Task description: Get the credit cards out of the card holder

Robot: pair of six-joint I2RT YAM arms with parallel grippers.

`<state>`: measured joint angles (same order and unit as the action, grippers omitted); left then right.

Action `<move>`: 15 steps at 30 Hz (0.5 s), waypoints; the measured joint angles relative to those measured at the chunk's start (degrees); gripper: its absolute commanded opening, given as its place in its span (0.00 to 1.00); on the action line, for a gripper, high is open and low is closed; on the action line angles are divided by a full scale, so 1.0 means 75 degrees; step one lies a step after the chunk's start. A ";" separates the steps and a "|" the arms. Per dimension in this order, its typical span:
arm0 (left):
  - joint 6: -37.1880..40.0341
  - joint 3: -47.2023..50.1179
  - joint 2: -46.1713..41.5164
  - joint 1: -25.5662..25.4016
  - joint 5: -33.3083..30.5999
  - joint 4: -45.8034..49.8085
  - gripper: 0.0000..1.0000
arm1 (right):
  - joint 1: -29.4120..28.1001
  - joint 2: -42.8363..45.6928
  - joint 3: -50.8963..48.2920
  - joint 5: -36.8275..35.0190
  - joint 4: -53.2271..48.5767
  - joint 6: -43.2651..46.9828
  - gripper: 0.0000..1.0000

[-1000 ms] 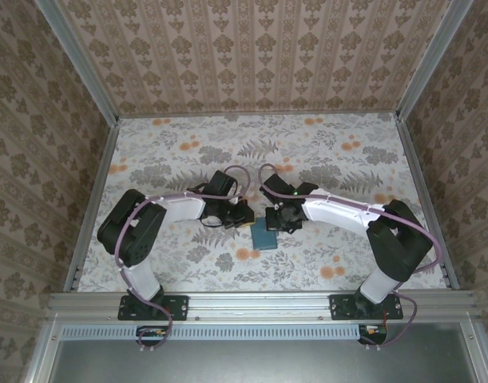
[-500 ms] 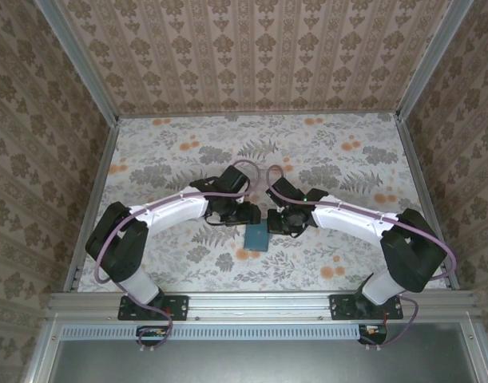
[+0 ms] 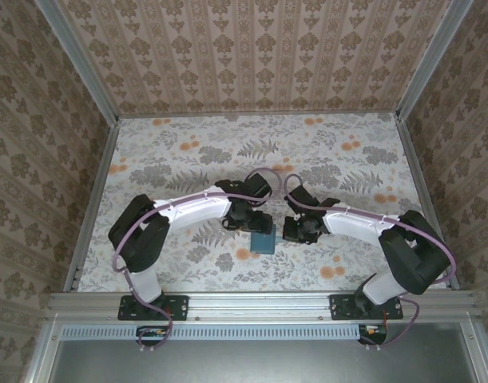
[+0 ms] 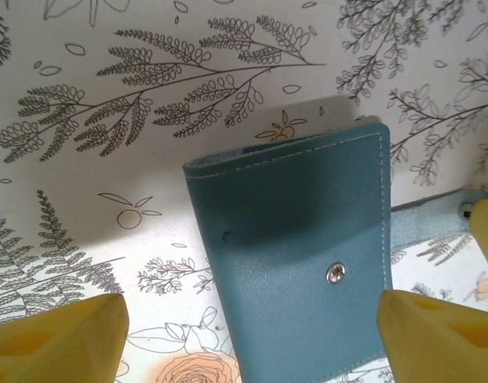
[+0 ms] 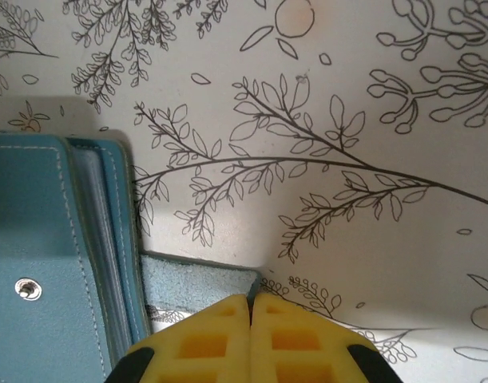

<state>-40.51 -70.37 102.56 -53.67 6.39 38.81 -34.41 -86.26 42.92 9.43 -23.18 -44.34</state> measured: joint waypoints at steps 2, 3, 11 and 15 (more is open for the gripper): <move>-0.0029 -0.0090 0.0117 -0.0076 -0.0058 0.0070 0.88 | 0.0087 0.0003 -0.0076 0.0172 0.0216 -0.0038 0.02; -0.0041 -0.0128 0.0146 -0.0099 -0.0085 0.0093 0.90 | 0.0117 0.0000 -0.0111 0.0239 0.0306 -0.0058 0.02; -0.0149 -0.0574 0.0583 -0.0306 -0.0207 0.0204 0.92 | 0.0306 0.0000 -0.0283 0.0638 0.0705 -0.0087 0.02; -0.0210 -0.0574 0.0711 -0.0312 -0.0289 0.0268 0.92 | 0.0356 0.0000 -0.0300 0.0729 0.0729 -0.0087 0.02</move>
<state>-42.09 -74.67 107.90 -56.01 4.23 40.82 -31.75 -86.26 40.66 14.90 -17.72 -44.99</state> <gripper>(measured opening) 0.919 0.045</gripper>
